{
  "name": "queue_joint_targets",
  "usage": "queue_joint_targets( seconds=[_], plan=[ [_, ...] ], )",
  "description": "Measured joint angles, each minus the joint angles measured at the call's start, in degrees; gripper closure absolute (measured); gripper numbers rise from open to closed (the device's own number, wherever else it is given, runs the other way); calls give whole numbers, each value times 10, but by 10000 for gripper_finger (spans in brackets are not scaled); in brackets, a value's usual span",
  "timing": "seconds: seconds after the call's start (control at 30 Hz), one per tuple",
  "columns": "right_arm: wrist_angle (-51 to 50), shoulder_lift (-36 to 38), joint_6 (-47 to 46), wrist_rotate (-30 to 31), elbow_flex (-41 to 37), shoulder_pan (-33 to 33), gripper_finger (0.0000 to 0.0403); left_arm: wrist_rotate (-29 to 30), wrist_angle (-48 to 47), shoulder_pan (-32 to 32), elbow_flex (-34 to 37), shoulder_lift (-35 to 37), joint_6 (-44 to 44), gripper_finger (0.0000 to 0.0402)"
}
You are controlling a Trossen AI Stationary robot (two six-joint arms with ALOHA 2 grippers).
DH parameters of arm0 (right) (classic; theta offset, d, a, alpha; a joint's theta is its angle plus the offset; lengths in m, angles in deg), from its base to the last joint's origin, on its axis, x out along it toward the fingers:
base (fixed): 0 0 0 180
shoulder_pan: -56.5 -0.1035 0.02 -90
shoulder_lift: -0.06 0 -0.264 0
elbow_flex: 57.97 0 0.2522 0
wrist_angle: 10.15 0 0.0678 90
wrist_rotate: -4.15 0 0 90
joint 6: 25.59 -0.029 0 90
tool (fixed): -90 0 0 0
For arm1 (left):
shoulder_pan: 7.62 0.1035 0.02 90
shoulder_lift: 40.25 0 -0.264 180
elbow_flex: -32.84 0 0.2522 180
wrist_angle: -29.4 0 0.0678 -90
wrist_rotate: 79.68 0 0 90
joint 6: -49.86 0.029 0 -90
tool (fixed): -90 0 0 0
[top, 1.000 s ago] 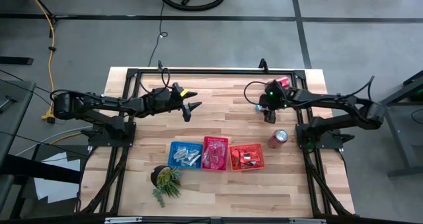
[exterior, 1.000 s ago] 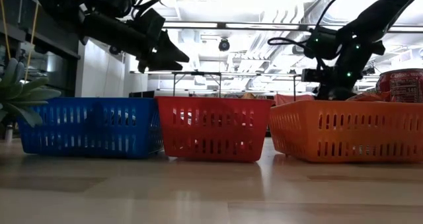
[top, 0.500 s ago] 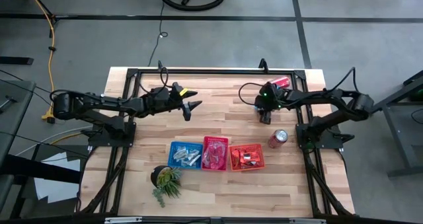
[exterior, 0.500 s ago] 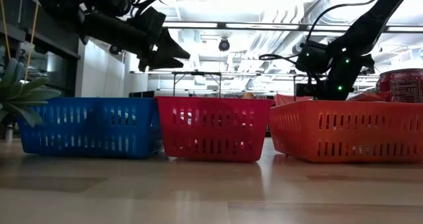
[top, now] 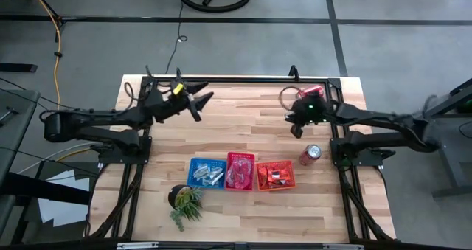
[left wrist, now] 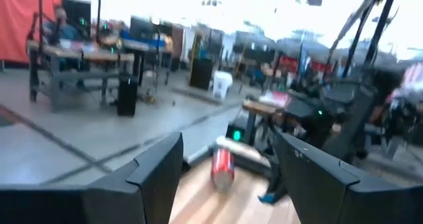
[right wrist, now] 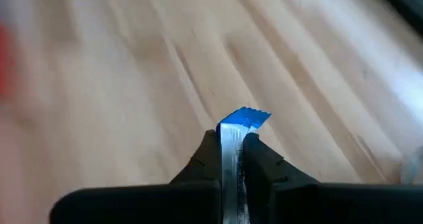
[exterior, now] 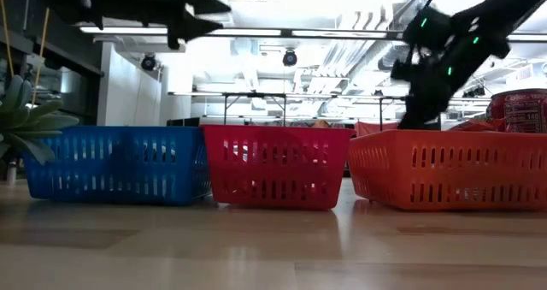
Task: Sort candy
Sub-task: Put the white candy pack into the blue bin
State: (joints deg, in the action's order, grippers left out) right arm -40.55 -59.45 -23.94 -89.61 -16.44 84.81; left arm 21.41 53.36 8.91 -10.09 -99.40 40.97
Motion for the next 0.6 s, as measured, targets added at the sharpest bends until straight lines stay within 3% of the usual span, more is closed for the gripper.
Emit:
queue_joint_targets(
  seconds=[0.17,0.3,0.43,0.6],
  plan=[
    [41,110,-98,-62,0,-38,397,0,1,0,0,35,-40,170],
    [105,156,-152,-68,0,-81,398,-8,0,0,0,39,-124,170],
    [200,154,-188,-68,1,-129,400,-23,-1,-8,0,19,-179,170],
    [370,94,-212,-68,1,-178,400,-26,-4,-47,-8,-37,-167,170]
  ],
)
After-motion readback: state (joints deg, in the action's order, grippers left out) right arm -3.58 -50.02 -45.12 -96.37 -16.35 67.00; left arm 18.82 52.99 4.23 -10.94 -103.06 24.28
